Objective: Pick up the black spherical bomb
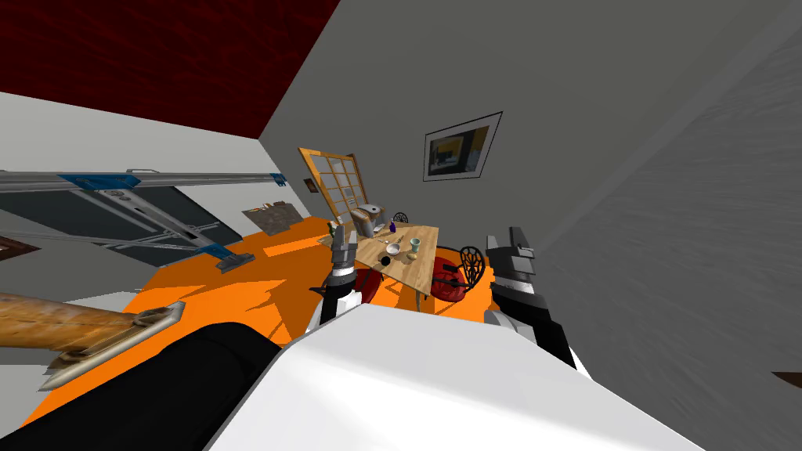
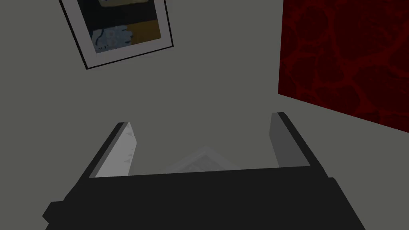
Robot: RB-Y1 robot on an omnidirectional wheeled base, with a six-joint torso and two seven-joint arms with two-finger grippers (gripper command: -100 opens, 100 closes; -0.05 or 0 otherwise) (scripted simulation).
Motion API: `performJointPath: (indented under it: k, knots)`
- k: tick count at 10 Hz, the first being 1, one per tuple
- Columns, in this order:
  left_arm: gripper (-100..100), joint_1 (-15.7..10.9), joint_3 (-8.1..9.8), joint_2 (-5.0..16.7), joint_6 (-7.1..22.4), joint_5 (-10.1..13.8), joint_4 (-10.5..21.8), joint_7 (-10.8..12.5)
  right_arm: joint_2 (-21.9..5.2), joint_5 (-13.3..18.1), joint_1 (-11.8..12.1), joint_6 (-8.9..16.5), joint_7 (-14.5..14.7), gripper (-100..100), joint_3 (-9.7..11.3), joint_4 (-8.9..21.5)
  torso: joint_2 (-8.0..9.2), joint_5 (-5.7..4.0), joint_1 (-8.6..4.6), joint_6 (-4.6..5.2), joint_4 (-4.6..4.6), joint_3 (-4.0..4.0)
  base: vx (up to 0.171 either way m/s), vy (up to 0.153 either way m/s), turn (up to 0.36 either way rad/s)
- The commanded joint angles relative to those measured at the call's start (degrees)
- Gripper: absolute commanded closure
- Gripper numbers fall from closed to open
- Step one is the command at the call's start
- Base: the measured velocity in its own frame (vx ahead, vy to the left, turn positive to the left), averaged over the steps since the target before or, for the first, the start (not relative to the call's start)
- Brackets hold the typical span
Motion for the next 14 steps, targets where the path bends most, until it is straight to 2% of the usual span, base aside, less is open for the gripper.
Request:
performJointPath:
  k: [1,3,4,6,9,10,14]
  knots:
    - [-100,-0.8,-0.23,1.9,0.8,-0.1,1.6,-0.1,0.0,0.0,0.0,0.0,0.0,0,0.0,0.0,0.0,0.0,0.0,0.0,0.0,0.0,-0.091,-0.03,-0.072]
    - [-100,-1.7,-0.47,3.3,1.7,-0.1,3.2,-0.2,0.0,0.0,0.0,0.0,0.0,0,0.0,0.0,0.53,-0.04,-0.21,0.01,0.11,0.29,-0.164,-0.061,-0.054]
    - [-100,-2.8,-0.75,4.6,2.9,-0.2,5.4,-0.3,0.0,0.0,0.0,0.0,0.0,0,0.0,0.0,0.58,-0.05,-0.2,0.01,0.13,0.33,-0.137,-0.098,-0.099]
    - [-100,-4.1,-1.06,5.6,4.5,-0.4,8.0,-0.4,0.0,0.0,0.0,0.0,0.0,0,0.0,0.0,0.52,-0.08,-0.34,0.02,0.12,0.3,-0.12,-0.092,-0.078]
    - [-100,-6.3,-1.54,6.9,7.4,-0.7,12.4,-0.6,0.0,0.0,0.0,0.0,0.0,0,0.0,0.0,0.33,-0.07,-0.31,0.0,0.08,0.19,-0.08,-0.085,-0.07]
    - [-100,-6.3,-1.54,6.9,7.4,-0.7,12.6,-0.6,0.0,0.0,0.0,0.0,0.0,0,0.0,0.0,0.32,-0.07,-0.27,0.01,0.07,0.19,-0.049,-0.047,-0.021]
    - [-100,-9.5,-2.1,8.1,12.2,-1.2,19.2,-1.0,0.0,0.0,0.0,0.0,0.0,0,0.0,0.0,0.17,-0.05,-0.19,0.0,0.04,0.1,-0.04,-0.055,-0.071]
